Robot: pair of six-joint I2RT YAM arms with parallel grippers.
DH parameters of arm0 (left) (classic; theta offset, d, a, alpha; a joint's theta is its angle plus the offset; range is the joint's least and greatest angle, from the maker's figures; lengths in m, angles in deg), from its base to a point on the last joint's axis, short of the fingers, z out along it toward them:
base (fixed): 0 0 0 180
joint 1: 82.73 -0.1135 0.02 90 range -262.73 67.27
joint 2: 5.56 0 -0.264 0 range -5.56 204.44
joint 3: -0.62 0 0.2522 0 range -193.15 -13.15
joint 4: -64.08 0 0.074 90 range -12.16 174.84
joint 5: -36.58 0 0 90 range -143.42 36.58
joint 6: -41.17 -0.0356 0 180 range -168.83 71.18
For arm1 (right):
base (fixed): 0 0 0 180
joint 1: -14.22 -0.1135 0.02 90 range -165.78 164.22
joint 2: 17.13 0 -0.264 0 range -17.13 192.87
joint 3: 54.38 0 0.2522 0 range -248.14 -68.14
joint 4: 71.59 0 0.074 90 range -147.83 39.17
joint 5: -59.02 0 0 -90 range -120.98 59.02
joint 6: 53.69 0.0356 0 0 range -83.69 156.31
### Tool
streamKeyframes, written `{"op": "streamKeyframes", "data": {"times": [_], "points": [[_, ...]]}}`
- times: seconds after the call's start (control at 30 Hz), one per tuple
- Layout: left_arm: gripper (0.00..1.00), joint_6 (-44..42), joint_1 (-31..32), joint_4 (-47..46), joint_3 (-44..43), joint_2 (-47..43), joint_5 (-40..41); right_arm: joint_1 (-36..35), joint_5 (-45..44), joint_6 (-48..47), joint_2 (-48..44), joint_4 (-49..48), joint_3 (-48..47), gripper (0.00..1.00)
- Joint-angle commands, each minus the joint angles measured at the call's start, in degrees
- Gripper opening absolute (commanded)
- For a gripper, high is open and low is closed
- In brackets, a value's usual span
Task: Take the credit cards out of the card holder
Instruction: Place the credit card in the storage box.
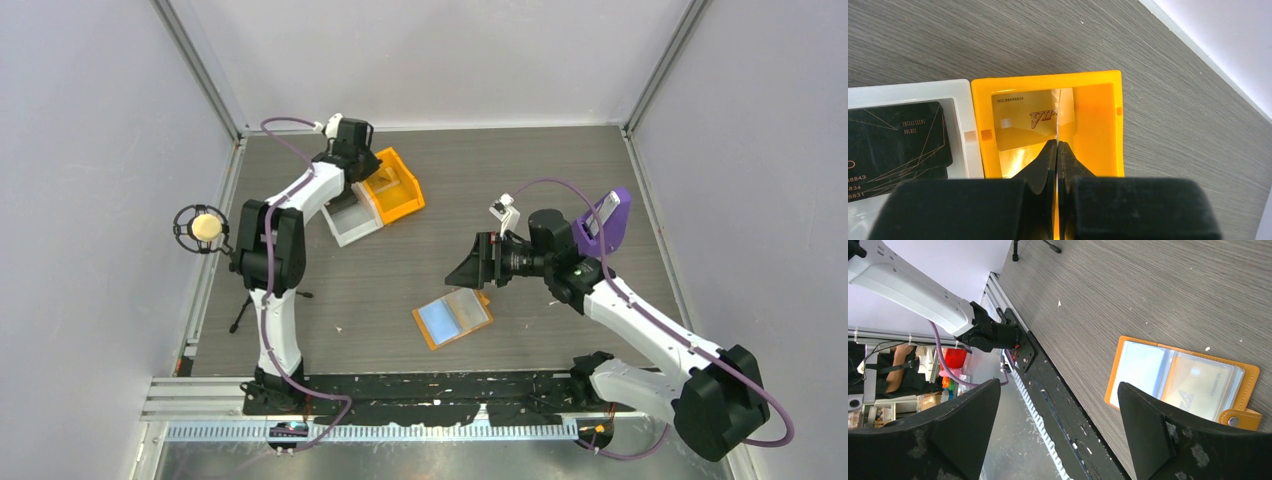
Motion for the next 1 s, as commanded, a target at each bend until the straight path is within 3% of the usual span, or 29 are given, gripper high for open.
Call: {"op": "streamKeyframes", "data": {"times": [0.0, 0.4, 0.97], "points": [[0.0, -0.33, -0.88, -1.73, -2.41, 1.06, 1.74, 0.48, 0.1, -0.66, 0.52, -1.3, -2.3, 0.95], [0.0, -1.03, -1.27, -1.22, -5.17, 4.35, 0.46, 1.31, -0.11, -0.76, 0.55, -0.45, -2.66, 0.95], [0.25, -3.38, -1.26, 2.54, -7.8, 3.6, 1.2, 2.21, -0.46, -0.46, 0.09, 0.57, -2.27, 0.95]]}}
